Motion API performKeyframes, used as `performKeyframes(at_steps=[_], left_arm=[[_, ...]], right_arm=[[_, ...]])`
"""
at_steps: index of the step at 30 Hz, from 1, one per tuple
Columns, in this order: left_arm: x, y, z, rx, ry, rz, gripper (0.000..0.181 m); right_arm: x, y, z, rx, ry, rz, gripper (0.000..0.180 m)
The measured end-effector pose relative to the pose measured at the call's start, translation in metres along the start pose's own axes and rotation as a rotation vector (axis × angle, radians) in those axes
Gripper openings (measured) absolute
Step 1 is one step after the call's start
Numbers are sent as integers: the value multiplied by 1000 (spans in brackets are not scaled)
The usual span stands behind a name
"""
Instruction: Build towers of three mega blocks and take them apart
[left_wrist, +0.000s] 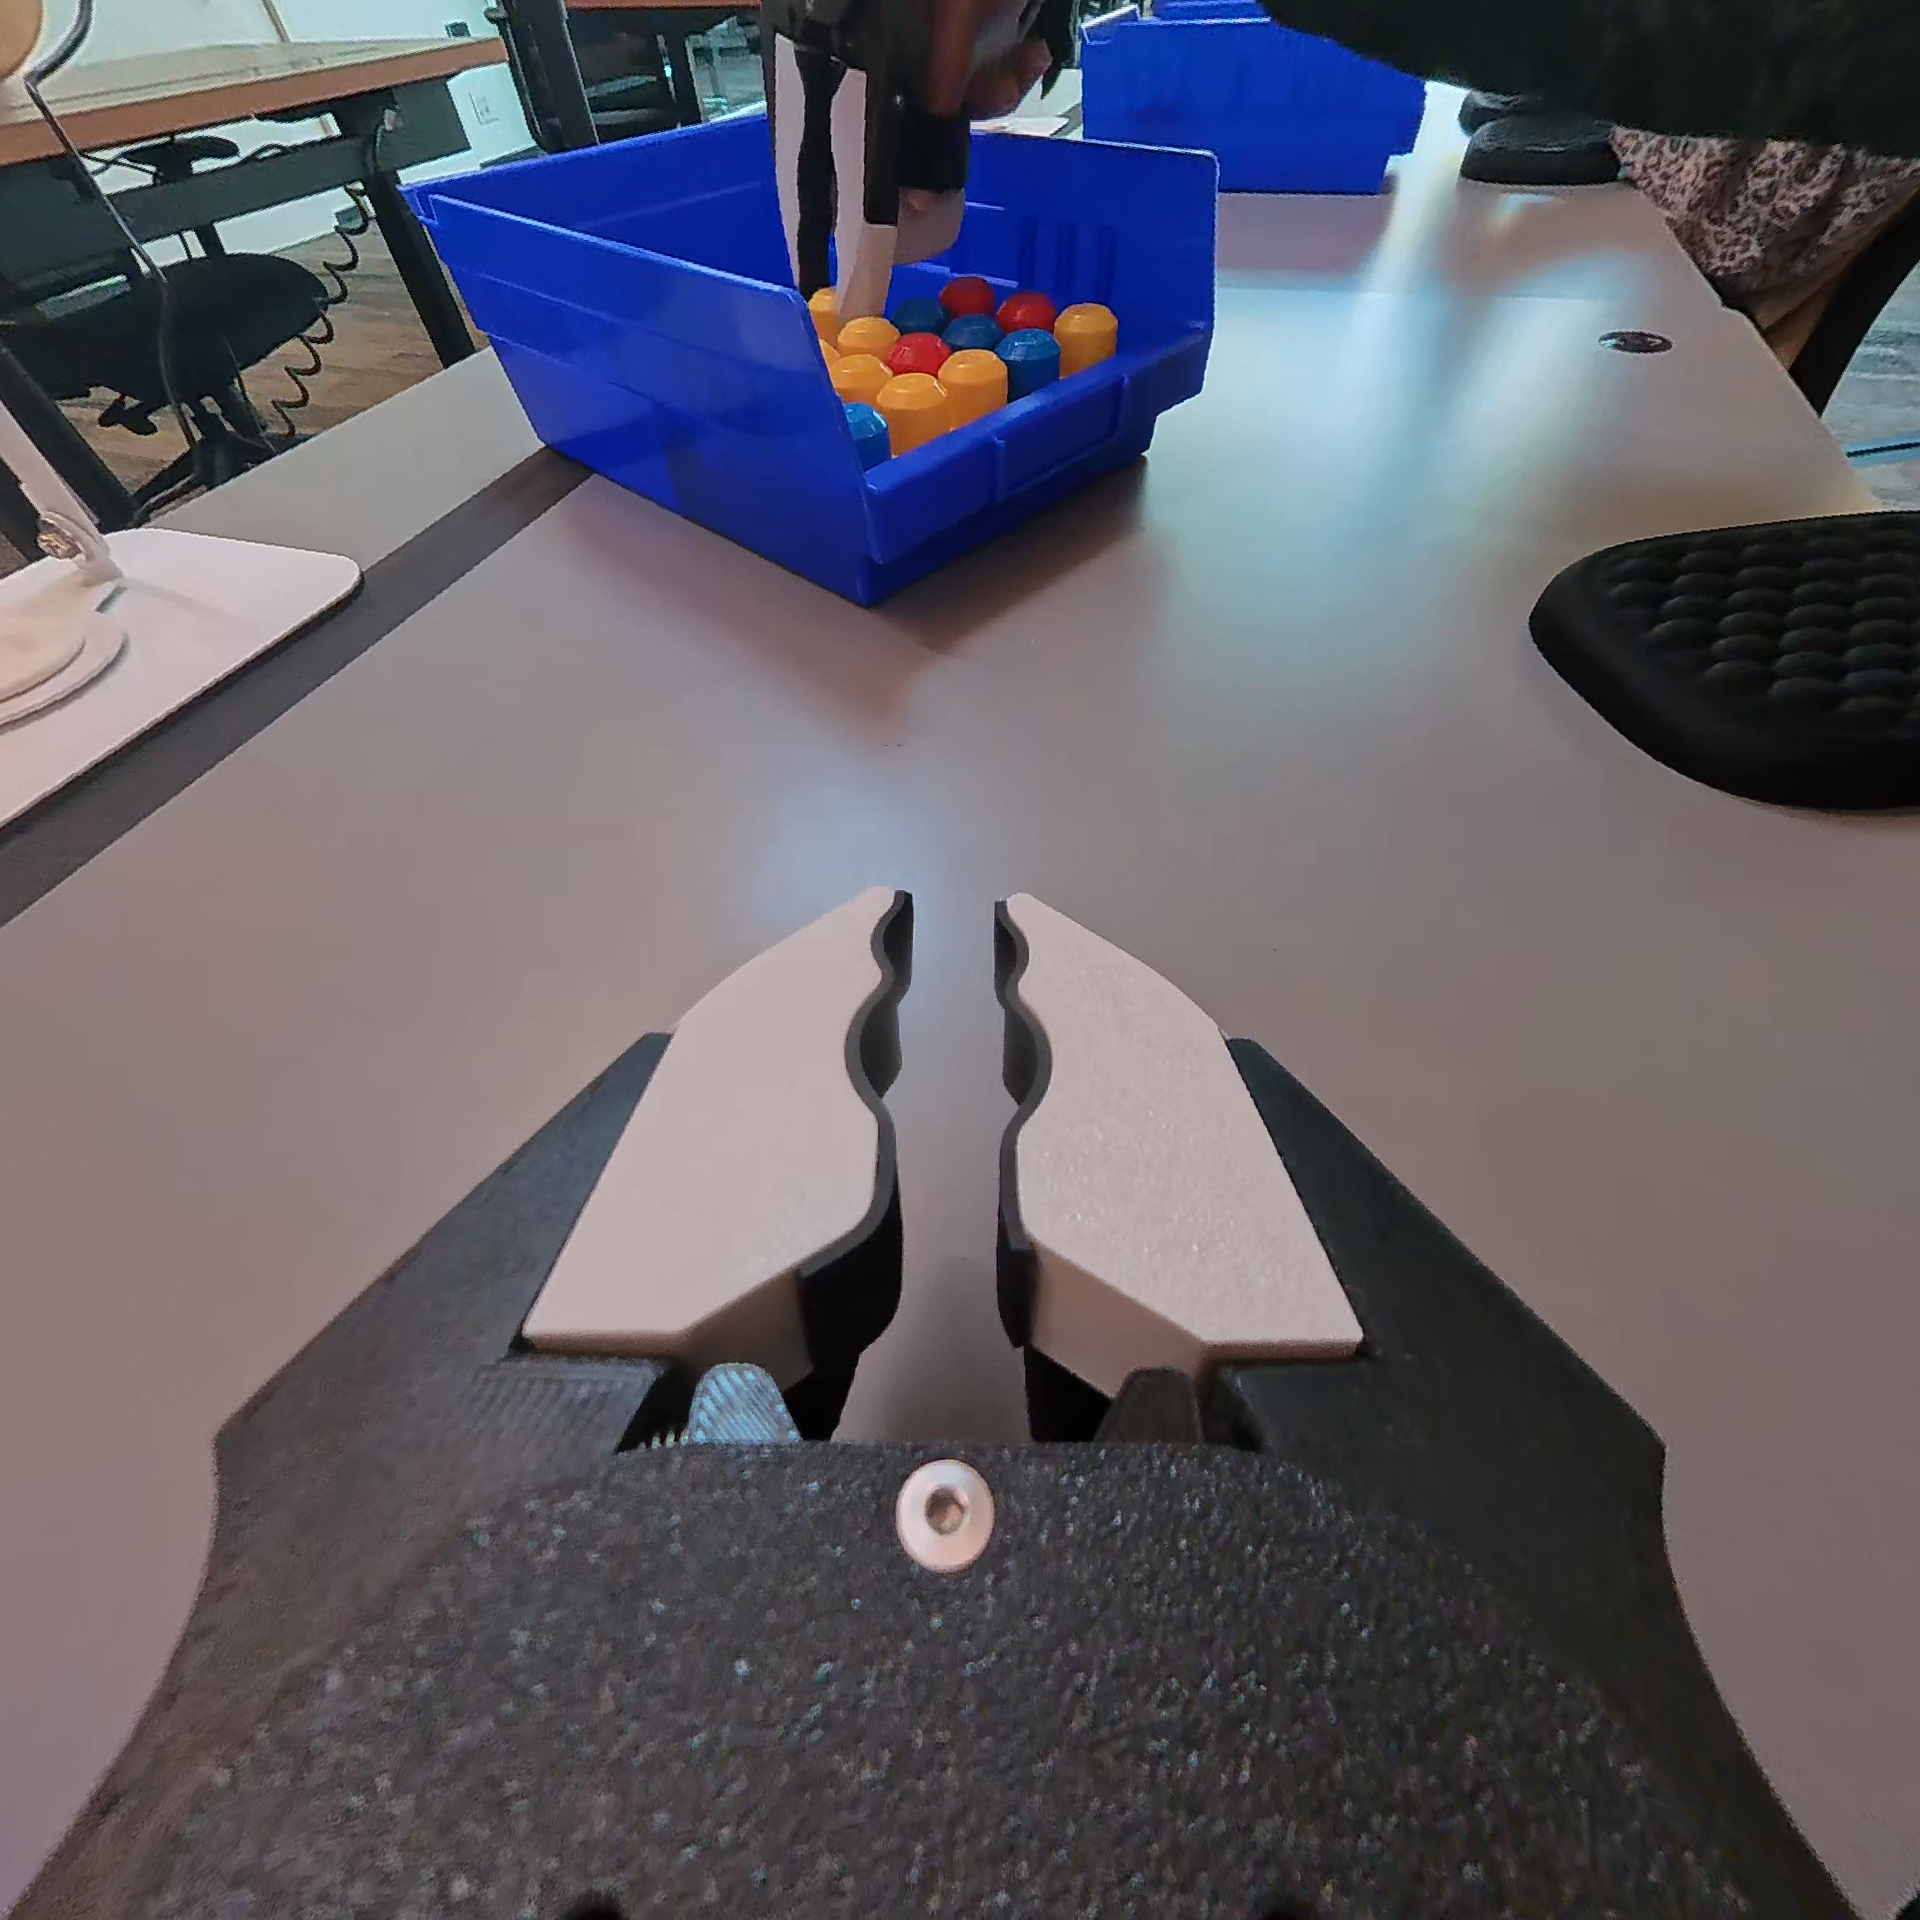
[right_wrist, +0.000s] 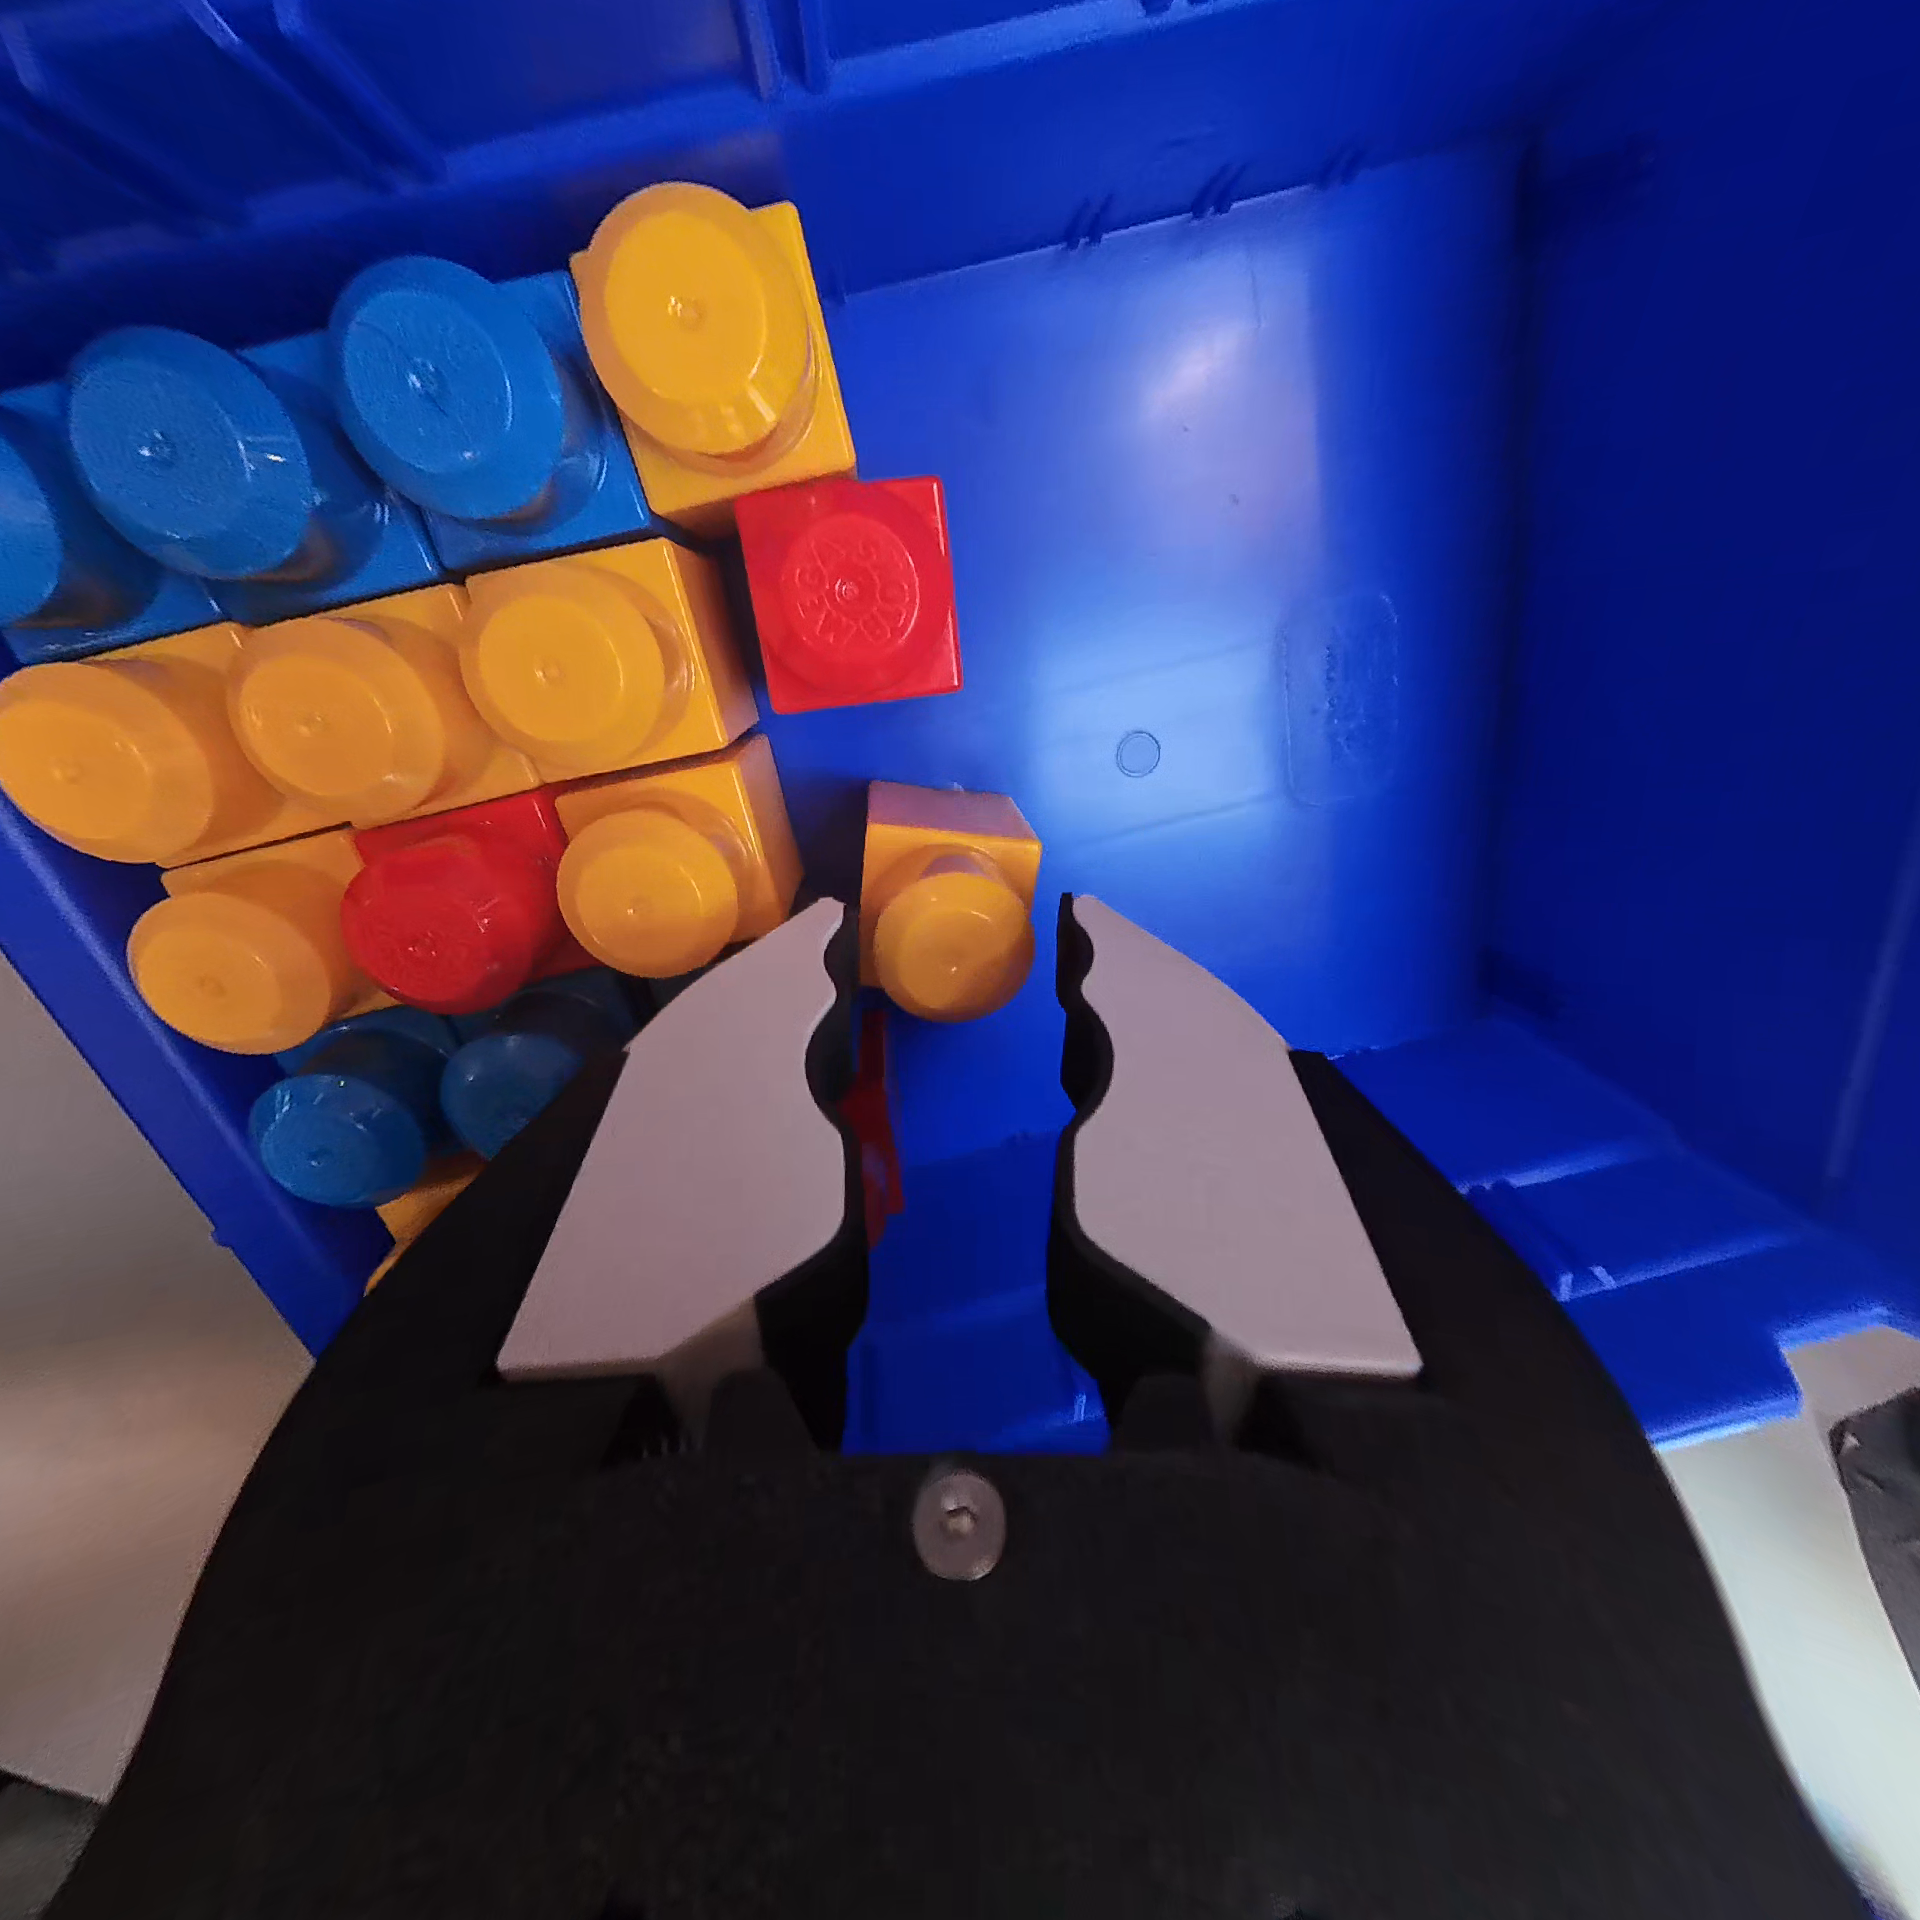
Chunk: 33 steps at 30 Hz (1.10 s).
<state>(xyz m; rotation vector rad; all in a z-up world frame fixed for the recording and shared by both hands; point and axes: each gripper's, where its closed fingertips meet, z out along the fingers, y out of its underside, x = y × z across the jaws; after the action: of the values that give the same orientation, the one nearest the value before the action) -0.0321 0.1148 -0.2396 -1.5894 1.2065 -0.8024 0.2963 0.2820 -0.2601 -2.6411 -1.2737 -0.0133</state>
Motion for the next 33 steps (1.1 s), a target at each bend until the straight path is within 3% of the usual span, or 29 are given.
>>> performKeyframes(at_steps=[5,15,19,22,28,33], left_arm=[[1,1,1,-6,4,-1,14],[2,3,2,-13,11,0,14],[1,3,1,-8,12,-4,14],[1,2,1,-3,6,-4,14],[-8,-22,-11,93,-65,-7,0],[-27,-52,-37,206,-206,15,0]], right_arm=[[3,-10,-2,27,41,-54,30],[-13,-23,2,94,-61,-108,30],[-9,-30,-17,166,-33,-85,35],[-11,-54,-54,367,20,-42,36],[-75,-113,-157,1034,133,85,42],[-156,-120,-170,1232,180,160,33]])
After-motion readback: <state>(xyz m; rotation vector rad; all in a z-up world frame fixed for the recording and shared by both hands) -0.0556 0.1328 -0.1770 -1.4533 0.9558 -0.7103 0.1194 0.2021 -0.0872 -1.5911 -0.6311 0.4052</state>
